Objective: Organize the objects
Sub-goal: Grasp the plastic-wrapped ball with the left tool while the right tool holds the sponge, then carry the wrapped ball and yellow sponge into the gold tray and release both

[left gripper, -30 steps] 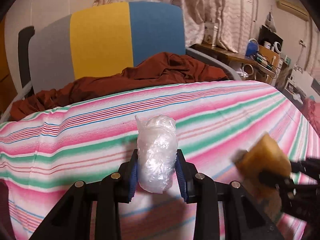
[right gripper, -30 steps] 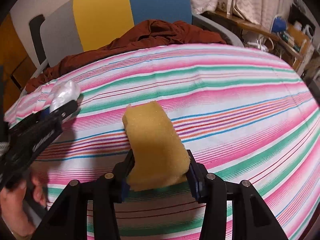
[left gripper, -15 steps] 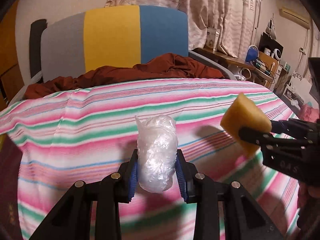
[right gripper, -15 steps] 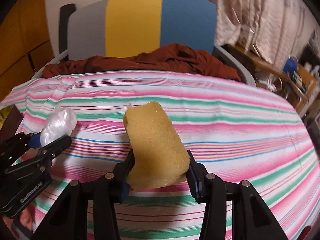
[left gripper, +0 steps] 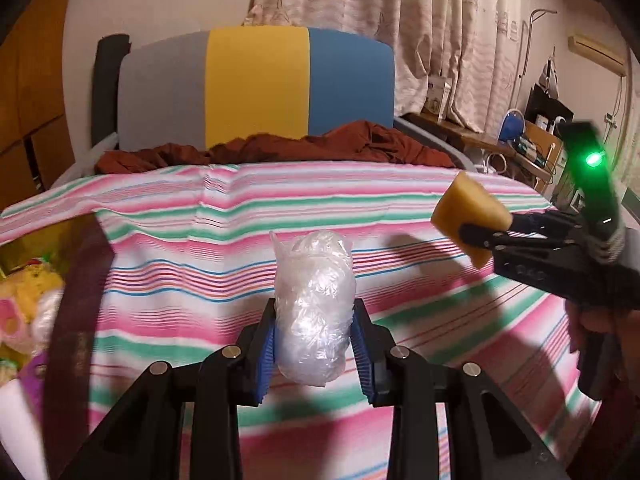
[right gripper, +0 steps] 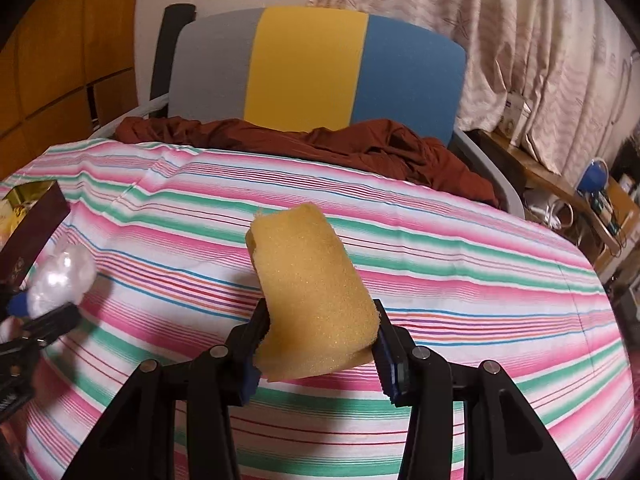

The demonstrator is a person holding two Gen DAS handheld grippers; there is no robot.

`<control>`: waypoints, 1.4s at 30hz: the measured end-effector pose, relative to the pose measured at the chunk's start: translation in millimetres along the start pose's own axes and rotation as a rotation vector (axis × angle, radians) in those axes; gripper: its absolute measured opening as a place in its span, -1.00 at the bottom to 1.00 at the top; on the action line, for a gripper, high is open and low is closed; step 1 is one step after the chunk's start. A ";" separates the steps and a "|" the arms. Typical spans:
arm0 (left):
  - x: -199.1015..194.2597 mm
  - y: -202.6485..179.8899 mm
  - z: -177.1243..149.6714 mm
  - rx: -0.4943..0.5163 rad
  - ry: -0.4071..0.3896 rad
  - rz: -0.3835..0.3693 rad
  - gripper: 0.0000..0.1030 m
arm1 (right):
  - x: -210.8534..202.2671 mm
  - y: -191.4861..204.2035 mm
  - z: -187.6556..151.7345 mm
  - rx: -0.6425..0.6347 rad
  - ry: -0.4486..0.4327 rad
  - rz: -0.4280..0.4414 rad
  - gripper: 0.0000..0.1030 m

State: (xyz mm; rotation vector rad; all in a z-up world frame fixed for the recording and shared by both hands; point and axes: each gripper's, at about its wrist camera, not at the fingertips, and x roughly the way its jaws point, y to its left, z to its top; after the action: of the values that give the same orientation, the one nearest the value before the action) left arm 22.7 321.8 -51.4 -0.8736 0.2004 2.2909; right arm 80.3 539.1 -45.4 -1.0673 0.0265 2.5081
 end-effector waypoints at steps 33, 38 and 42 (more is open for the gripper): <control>-136.8 143.6 -42.6 -0.218 -0.119 0.131 -0.35 | -42.8 110.2 0.1 -0.194 -0.061 0.093 -0.08; -143.6 180.4 -55.4 -0.293 -0.109 0.160 -0.35 | -65.7 156.1 8.7 -0.181 -0.079 0.221 -0.08; -145.8 203.6 -61.5 -0.338 -0.095 0.163 -0.35 | -81.7 197.3 15.4 -0.186 -0.095 0.315 -0.08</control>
State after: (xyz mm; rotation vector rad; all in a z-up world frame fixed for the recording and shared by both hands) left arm 6.4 66.1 -23.3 -0.9398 -0.1692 2.5573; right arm 45.7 331.6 -5.7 -1.0848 -0.0730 2.8905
